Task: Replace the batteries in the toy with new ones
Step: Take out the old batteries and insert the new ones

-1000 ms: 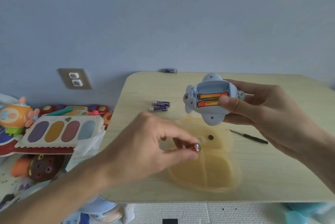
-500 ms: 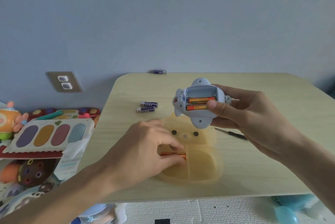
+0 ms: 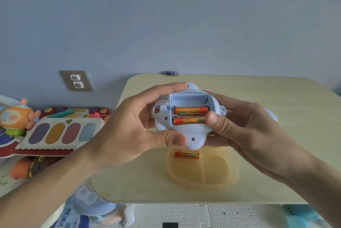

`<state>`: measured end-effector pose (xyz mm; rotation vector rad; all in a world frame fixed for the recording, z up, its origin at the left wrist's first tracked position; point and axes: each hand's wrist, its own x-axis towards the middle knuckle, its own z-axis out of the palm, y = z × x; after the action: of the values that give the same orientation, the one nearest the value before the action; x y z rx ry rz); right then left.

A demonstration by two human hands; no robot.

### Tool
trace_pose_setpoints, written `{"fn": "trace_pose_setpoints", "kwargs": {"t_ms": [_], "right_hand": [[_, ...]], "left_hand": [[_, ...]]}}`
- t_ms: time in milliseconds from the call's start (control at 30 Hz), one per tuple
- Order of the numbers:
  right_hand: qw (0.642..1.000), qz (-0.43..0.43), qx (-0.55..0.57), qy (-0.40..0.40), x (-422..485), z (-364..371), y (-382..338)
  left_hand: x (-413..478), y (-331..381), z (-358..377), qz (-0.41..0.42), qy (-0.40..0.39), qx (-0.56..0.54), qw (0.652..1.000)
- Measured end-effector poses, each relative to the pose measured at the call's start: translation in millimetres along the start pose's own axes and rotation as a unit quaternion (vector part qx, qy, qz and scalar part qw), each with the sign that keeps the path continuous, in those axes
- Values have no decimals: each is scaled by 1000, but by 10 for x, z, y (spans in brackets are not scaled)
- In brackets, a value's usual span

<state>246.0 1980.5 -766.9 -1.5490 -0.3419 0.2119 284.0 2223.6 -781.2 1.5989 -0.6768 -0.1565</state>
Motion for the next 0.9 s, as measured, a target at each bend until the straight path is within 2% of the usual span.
{"fn": "trace_pose_setpoints", "kwargs": {"t_ms": [100,167,267,400,667,767,900], "right_hand": [[982,-35,-182,19,84,29,-42],[932,-90,-348,40,130,38,-100],[851,-176,-494,-25,221,118,-181],[797,-214,-555,-103,350,264,-169],[705,-226,-657,-145,429,393,-337],[685,-229,-675,-154,462,416,-400],[680,-231,-675,-167,478,417,-403]], "left_hand": [[-56,38,-103,-12,25,7,1000],[-99,70,-201,-24,37,34,998],[-162,120,-323,-41,46,87,994],[-212,190,-390,-54,33,134,989],[-236,312,-440,-65,1,156,986],[-230,326,-450,-63,-10,150,987],[-241,325,-457,-65,-24,151,986]]}}
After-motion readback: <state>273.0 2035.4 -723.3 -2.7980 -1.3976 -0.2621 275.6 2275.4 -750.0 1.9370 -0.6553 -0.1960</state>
